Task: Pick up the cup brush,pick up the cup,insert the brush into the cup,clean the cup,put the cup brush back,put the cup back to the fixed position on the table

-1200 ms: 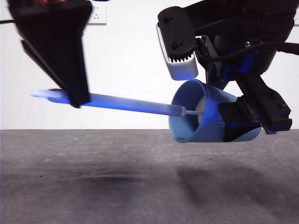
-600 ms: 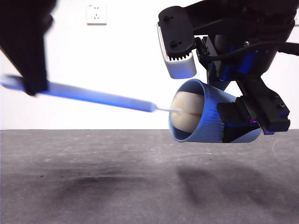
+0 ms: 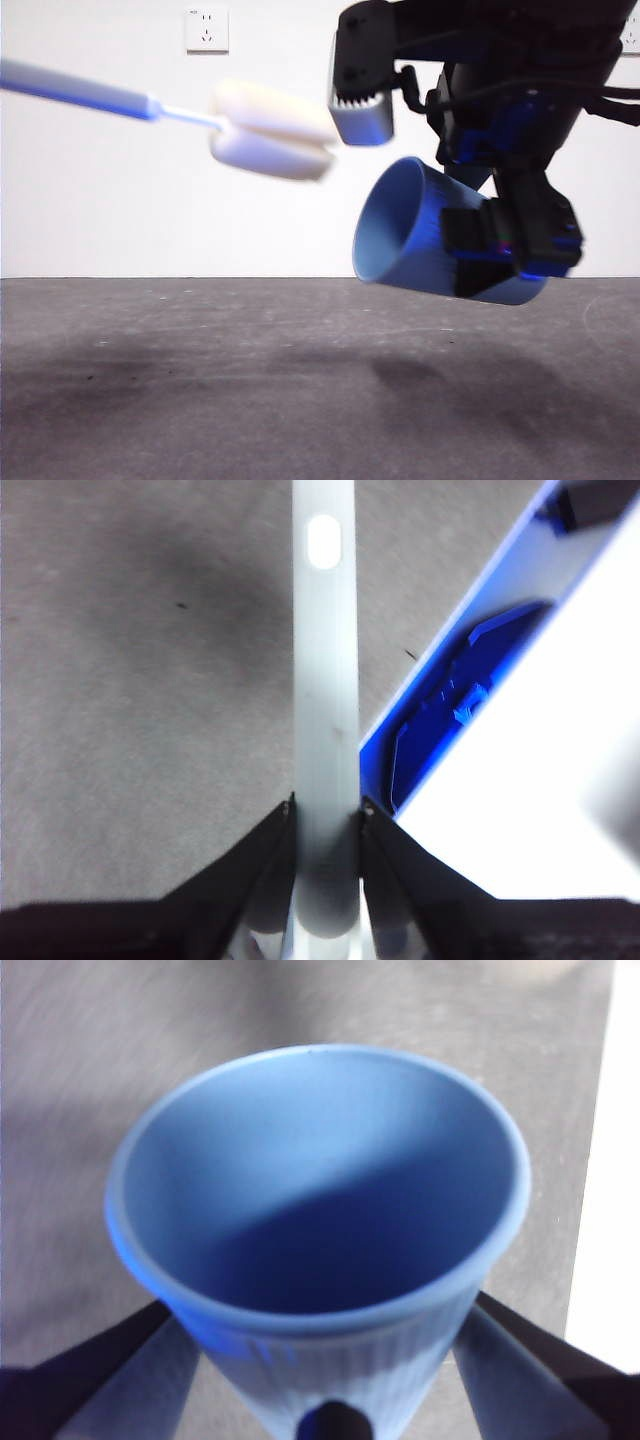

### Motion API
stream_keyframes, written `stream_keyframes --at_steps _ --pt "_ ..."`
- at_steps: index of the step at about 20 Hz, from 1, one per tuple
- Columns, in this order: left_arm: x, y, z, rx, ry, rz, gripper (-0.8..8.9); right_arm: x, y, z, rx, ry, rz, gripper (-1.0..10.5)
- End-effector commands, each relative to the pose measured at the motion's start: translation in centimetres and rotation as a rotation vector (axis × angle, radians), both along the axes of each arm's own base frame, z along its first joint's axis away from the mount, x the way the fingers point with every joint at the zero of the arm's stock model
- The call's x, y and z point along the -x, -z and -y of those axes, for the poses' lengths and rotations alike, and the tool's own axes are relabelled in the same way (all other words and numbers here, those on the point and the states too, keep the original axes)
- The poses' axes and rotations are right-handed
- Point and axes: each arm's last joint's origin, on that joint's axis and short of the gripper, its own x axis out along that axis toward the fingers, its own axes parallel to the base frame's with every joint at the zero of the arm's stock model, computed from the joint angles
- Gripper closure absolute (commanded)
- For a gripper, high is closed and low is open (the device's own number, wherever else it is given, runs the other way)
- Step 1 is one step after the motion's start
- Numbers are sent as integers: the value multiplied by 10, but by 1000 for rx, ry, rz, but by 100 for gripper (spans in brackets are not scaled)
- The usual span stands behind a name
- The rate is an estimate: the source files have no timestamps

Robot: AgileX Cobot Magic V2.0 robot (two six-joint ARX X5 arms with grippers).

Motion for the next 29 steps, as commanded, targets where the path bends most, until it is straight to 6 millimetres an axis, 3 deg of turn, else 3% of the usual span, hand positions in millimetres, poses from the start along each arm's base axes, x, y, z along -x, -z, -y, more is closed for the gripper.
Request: stream_keyframes --at_steps 1,6,10,13,19,25,29 --pt "5 -2 -9 25 -155 19 822 0 -13 -1 -176 100 25 963" --pt "-7 0 -2 140 -448 172 823 6 -59 9 -548 243 80 963" --pt "-33 36 23 252 -555 188 823 20 -97 29 -902 299 51 963" --pt "-60 59 46 317 -597 173 822 31 -114 43 -1089 297 2 963" --pt "-103 87 73 351 -638 179 822 40 -123 55 -1173 266 -49 963" --pt "-137 127 83 335 -682 85 822 44 -123 61 -1171 289 -66 963" --pt "-150 143 86 355 -696 58 822 44 -122 62 -1171 305 -77 963"
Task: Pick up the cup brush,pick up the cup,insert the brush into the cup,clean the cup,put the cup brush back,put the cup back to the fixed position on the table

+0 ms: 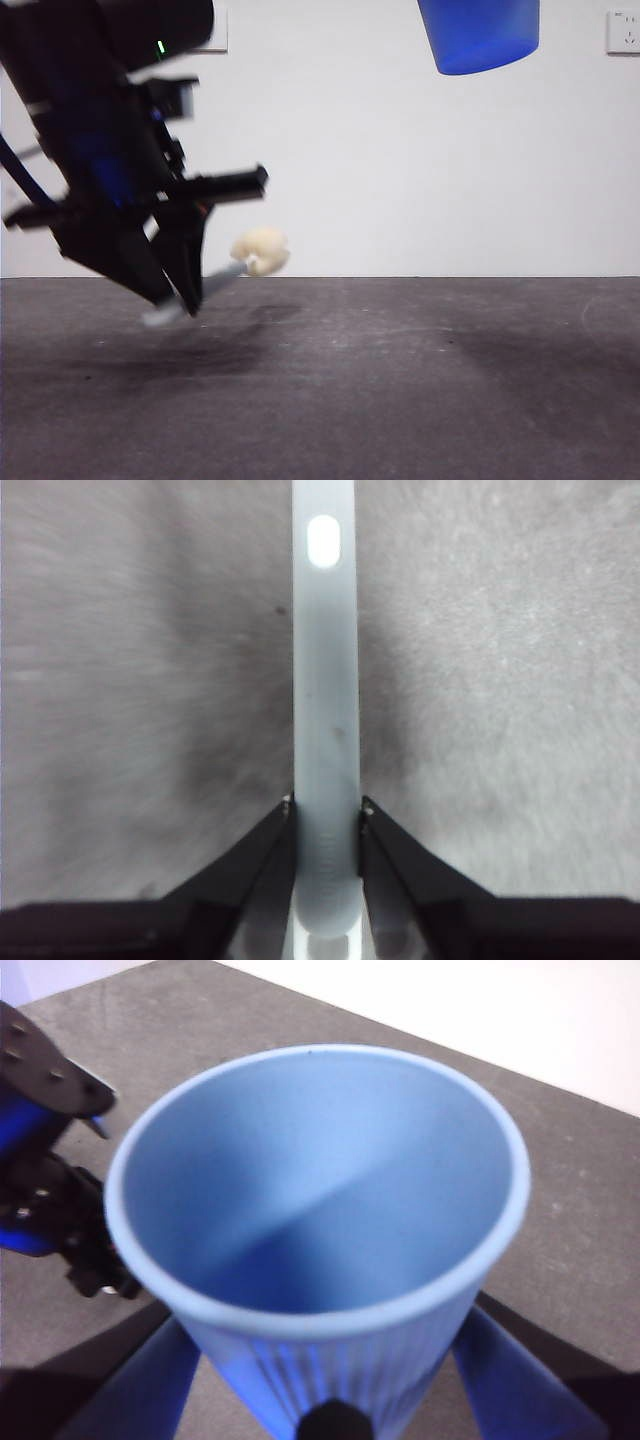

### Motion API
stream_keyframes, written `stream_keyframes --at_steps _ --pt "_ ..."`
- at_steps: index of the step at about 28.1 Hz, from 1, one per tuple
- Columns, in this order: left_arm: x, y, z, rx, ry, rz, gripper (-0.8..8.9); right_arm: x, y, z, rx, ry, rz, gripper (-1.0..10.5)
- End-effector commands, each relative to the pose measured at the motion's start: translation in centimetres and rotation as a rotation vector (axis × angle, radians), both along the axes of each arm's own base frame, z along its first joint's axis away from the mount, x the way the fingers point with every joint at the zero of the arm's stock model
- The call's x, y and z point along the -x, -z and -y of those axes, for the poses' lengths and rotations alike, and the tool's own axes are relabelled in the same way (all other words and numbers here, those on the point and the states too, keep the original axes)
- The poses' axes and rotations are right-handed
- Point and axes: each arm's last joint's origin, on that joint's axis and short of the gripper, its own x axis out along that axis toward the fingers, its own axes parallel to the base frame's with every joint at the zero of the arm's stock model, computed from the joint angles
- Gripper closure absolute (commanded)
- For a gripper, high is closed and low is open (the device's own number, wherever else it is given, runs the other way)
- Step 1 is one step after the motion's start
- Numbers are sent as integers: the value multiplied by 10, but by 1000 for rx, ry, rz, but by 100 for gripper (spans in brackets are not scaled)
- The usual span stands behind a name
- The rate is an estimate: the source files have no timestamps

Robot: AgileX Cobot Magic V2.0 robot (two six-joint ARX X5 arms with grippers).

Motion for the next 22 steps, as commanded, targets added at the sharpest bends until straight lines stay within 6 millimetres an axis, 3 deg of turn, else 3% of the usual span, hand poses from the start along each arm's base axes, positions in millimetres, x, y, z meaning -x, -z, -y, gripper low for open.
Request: stream_keyframes --at_steps 1,11,22 --pt "-8 10 1 18 -20 -5 822 0 -1 1 -37 14 -17 963" --pt "-25 32 -3 34 -44 -42 822 0 -1 1 -63 30 -37 963" --pt "-28 40 -6 26 -54 -70 820 0 0 0 -85 41 -51 963"
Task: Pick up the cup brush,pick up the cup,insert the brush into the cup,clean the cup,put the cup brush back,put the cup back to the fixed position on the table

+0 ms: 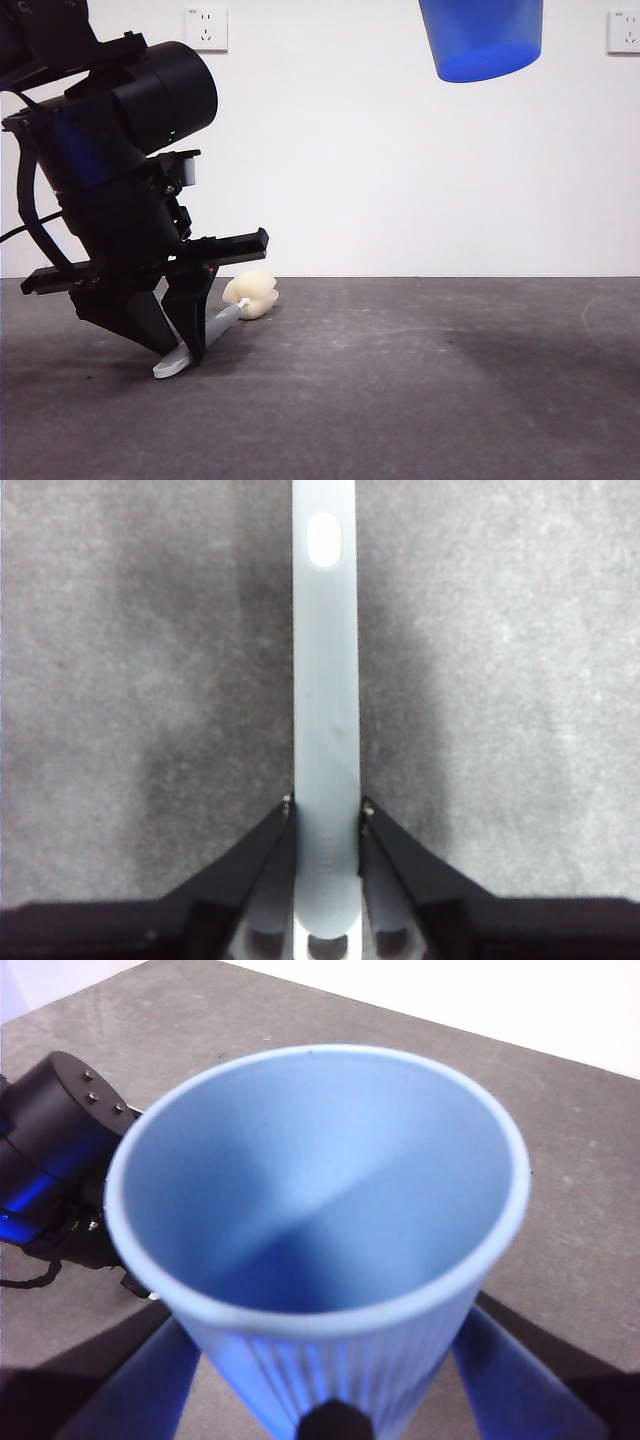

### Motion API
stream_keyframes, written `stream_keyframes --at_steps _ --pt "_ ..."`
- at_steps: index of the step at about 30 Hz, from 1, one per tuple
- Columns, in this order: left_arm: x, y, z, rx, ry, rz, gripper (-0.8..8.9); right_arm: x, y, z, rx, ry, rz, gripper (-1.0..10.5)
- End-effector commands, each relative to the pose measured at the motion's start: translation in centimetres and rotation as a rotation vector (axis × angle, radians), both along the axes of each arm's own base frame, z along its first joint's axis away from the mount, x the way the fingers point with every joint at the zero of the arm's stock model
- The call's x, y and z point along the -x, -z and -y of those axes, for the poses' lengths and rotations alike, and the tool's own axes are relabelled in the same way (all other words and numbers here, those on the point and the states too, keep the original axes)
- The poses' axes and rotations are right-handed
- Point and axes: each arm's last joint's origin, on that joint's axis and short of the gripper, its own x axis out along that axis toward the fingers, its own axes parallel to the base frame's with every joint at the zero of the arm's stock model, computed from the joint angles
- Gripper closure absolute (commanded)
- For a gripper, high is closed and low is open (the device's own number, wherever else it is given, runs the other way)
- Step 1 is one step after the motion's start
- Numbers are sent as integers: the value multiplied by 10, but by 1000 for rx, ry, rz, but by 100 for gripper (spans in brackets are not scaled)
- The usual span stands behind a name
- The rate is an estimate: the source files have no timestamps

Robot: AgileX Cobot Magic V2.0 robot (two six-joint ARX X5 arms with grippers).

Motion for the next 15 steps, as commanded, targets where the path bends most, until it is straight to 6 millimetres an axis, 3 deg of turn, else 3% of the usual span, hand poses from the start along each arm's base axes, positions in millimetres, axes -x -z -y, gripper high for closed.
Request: stream_keyframes --at_steps 1,3,7,15 --pt "0 4 0 2 1 -18 806 0 -2 -1 -35 11 -6 963" --pt "0 4 0 22 17 -31 738 0 -2 -1 -38 12 -8 963" --pt "1 5 1 49 41 -54 510 0 -2 -1 -36 12 -9 963" --pt "6 5 0 55 69 -111 496 -2 0 -4 -35 14 -7 963"
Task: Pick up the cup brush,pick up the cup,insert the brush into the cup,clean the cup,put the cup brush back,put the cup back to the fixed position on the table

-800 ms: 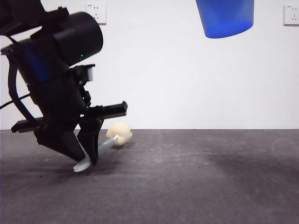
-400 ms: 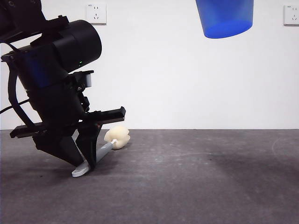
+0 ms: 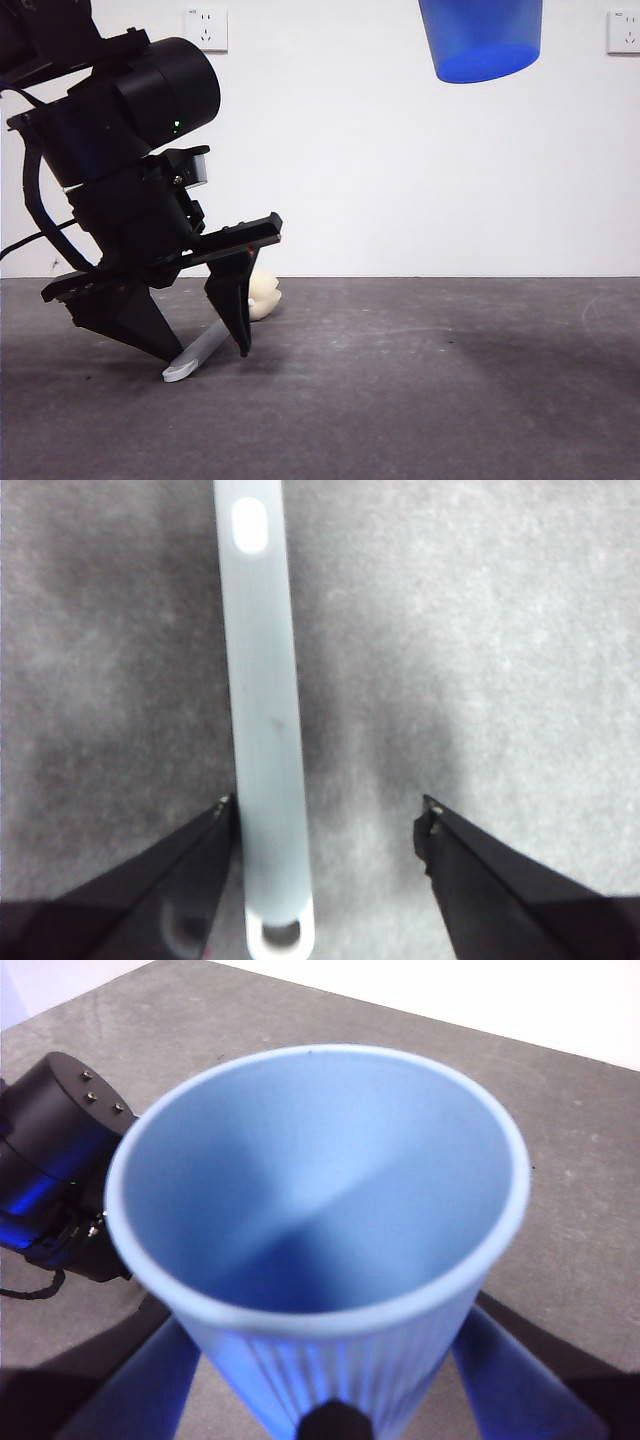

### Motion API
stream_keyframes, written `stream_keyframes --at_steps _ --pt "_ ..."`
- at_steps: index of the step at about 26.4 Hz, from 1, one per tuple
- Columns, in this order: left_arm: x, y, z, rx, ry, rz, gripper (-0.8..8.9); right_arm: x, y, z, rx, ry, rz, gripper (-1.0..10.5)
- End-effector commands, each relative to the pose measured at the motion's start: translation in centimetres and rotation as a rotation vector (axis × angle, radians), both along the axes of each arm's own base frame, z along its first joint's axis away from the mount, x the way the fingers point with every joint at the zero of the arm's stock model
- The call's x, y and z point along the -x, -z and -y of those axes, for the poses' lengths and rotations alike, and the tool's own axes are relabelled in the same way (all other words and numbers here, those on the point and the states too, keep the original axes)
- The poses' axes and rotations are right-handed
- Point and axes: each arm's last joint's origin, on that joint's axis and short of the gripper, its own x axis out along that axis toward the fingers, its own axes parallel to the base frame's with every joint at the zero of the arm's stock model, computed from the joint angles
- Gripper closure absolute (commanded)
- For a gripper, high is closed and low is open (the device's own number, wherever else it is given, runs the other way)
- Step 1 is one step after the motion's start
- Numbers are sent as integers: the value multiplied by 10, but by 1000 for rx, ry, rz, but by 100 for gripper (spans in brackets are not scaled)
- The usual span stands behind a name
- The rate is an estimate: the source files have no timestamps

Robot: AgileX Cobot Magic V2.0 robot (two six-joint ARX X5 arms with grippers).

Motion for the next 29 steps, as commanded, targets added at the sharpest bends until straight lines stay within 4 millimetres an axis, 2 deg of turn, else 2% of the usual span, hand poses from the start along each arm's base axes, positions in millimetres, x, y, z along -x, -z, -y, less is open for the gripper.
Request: stream_keyframes --at_steps 1,4,9,20,24,29 --pt "6 7 -4 -39 1 -56 496 -3 -1 -4 -23 8 3 963" --pt "8 0 -6 -33 4 -45 496 -10 4 -9 -18 25 0 963" --pt "15 -21 -11 -25 35 -3 496 -29 29 -18 -20 77 0 963" --pt "54 -83 -34 -5 157 118 497 -86 101 -8 -70 163 -47 963" --pt "69 -102 -42 19 176 179 497 -111 121 -5 -102 158 -53 963" --pt "81 -113 -51 9 197 208 497 -145 159 0 -80 175 -46 963"
